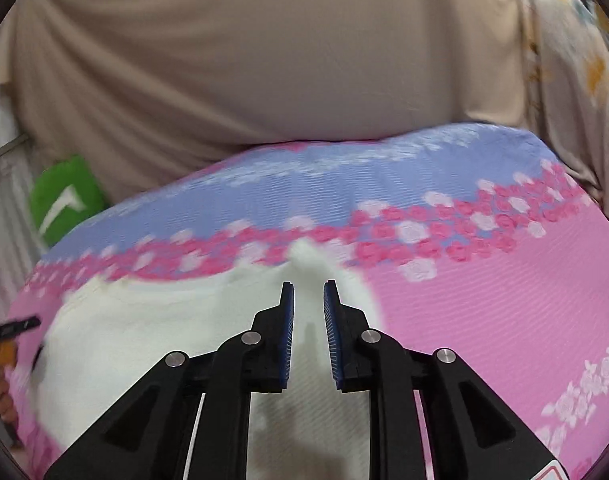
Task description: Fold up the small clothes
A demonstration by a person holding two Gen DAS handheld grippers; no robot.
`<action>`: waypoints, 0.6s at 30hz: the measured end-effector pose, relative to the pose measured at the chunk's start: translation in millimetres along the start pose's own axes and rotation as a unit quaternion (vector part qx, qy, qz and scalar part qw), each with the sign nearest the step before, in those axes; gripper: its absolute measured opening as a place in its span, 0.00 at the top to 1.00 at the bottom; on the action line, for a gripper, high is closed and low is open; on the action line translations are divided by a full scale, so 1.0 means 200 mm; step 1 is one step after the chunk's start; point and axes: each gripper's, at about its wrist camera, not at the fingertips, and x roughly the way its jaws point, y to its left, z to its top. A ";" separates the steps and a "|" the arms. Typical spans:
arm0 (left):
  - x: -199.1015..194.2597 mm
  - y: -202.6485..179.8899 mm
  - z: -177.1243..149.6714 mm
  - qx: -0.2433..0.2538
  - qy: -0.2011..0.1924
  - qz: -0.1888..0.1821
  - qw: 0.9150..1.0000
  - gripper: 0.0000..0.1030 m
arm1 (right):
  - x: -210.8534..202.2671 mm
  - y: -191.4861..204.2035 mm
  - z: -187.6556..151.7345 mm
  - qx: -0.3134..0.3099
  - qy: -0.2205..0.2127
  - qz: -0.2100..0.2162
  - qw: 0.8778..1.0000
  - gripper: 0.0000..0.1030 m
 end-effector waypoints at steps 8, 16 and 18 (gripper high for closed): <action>-0.17 0.04 -0.37 -0.025 0.051 -0.052 0.997 0.41 | -0.08 0.66 -0.46 -0.092 0.078 0.146 0.982 0.84; -0.04 0.10 -0.46 -0.091 0.073 -0.040 0.992 0.24 | 0.09 0.70 -0.59 -0.082 0.135 0.163 0.974 0.89; -0.02 0.07 -0.43 -0.094 0.073 -0.054 0.991 0.44 | 0.07 0.69 -0.60 -0.083 0.133 0.161 0.974 0.90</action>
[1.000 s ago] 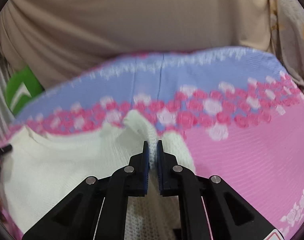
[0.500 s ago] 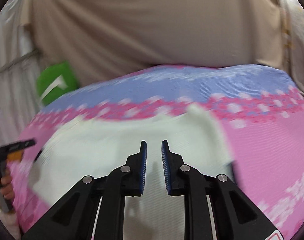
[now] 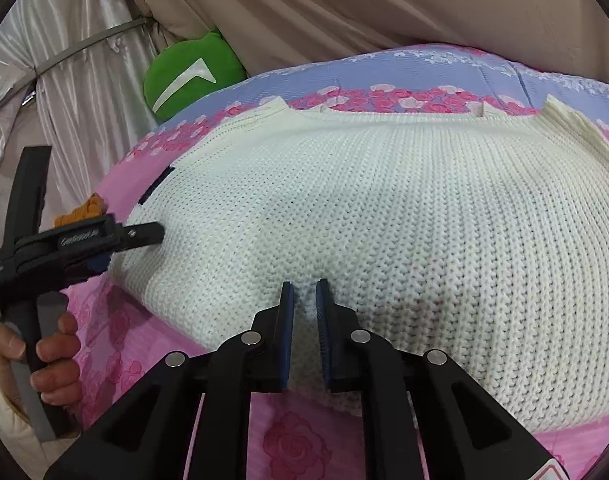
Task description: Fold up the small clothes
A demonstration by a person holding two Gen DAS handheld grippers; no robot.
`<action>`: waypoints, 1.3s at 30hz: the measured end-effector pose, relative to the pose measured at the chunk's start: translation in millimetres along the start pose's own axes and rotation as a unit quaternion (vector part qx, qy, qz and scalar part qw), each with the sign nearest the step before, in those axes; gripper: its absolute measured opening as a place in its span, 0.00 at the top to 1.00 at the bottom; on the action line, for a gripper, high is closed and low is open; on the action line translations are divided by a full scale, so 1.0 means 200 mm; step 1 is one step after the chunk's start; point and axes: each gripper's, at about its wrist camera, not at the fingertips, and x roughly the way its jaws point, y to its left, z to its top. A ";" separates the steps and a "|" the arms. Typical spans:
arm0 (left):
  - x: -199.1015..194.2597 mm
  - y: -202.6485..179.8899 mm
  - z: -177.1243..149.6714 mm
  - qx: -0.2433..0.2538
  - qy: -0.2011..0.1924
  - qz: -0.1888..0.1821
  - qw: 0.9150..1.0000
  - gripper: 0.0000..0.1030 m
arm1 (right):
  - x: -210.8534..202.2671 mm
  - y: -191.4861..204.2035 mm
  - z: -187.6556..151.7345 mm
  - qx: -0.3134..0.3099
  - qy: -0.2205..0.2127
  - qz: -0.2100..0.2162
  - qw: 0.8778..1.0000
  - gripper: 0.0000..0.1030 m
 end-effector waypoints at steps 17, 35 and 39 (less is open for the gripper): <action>-0.44 -0.96 0.05 0.175 -0.111 -0.113 0.972 0.82 | -0.43 -0.30 -0.18 0.037 -0.040 -0.085 0.995 0.77; 0.10 -1.50 -0.31 0.286 -0.020 -0.034 0.958 0.80 | -0.67 -0.66 -0.26 0.087 -0.063 -0.140 0.984 0.66; 0.03 -1.51 -0.32 0.288 -0.029 -0.030 0.957 0.75 | -0.71 -0.69 -0.21 0.084 -0.071 -0.151 0.982 0.65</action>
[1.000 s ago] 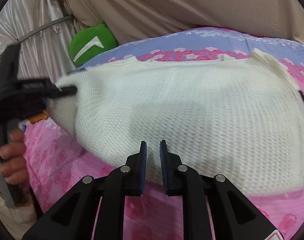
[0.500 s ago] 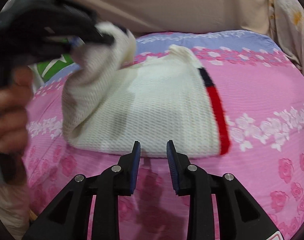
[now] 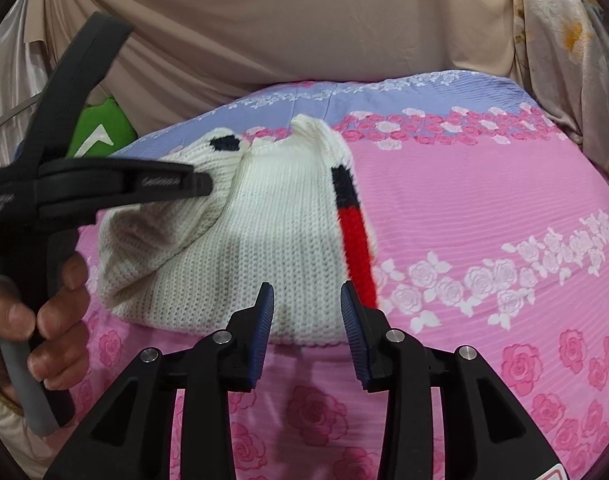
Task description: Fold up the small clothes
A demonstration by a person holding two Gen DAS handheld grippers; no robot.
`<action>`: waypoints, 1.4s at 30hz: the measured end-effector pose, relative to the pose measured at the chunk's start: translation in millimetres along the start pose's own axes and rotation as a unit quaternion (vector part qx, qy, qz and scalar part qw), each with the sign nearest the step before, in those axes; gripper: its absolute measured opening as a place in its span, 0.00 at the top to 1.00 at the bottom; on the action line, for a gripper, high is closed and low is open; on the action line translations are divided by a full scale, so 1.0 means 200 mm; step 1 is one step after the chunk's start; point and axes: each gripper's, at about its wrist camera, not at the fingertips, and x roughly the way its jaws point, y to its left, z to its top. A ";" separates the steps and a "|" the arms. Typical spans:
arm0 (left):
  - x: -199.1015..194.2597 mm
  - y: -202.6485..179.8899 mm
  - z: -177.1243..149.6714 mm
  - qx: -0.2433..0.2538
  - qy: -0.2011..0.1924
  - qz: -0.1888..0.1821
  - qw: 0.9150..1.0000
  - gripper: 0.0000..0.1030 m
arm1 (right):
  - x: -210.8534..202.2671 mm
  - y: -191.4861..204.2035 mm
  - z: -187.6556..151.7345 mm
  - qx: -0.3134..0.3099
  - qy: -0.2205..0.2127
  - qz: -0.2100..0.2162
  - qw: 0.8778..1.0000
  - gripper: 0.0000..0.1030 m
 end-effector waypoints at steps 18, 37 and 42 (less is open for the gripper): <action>-0.18 0.44 -0.37 -0.020 0.024 0.035 0.999 0.16 | 0.20 0.20 0.39 -0.016 0.004 0.113 0.993 0.26; -0.20 0.50 -0.39 -0.036 0.034 -0.020 0.999 0.21 | 0.14 -0.03 0.09 0.066 0.030 0.095 0.993 0.75; -0.40 0.59 -0.29 -0.067 -0.025 -0.016 0.997 0.15 | -0.06 -0.04 0.27 0.052 -0.036 0.084 0.994 0.45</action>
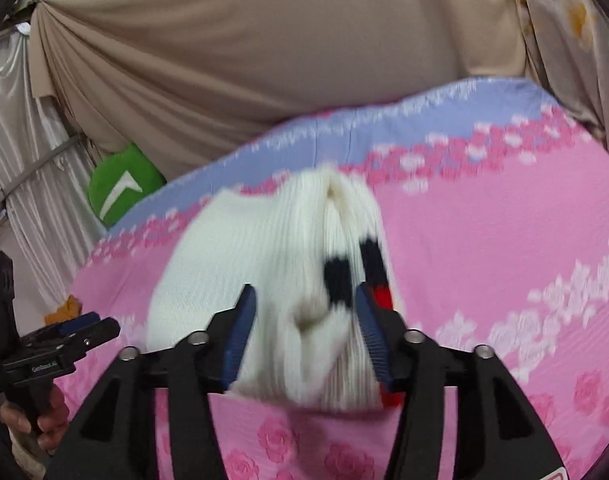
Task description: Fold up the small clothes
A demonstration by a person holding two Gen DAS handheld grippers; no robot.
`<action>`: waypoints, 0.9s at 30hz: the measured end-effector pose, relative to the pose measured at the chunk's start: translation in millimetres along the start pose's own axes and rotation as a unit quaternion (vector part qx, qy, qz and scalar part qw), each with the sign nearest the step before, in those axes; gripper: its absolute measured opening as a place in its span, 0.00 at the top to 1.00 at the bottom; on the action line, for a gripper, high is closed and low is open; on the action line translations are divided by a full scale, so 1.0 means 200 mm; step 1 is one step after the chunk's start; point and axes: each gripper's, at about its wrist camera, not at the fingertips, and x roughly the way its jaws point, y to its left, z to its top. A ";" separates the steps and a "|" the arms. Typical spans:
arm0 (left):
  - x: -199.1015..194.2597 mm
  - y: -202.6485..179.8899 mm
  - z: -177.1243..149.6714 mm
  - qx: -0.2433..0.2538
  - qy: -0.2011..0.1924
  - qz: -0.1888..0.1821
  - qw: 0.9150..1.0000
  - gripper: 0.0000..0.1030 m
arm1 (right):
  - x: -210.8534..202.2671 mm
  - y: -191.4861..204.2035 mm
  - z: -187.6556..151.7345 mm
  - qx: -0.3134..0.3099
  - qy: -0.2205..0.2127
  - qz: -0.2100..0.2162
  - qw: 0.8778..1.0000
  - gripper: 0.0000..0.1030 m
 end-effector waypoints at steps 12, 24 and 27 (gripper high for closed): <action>0.26 -0.02 0.16 -0.020 0.016 0.039 0.999 0.15 | 0.65 0.02 0.15 0.011 0.108 0.031 0.994 0.60; 0.31 -0.02 0.15 -0.023 0.028 0.048 0.998 0.15 | 0.43 -0.08 0.21 -0.014 0.037 -0.018 0.999 0.78; 0.32 -0.03 0.14 -0.022 0.035 0.045 0.998 0.15 | 0.53 -0.20 0.15 0.026 0.058 -0.006 0.998 0.75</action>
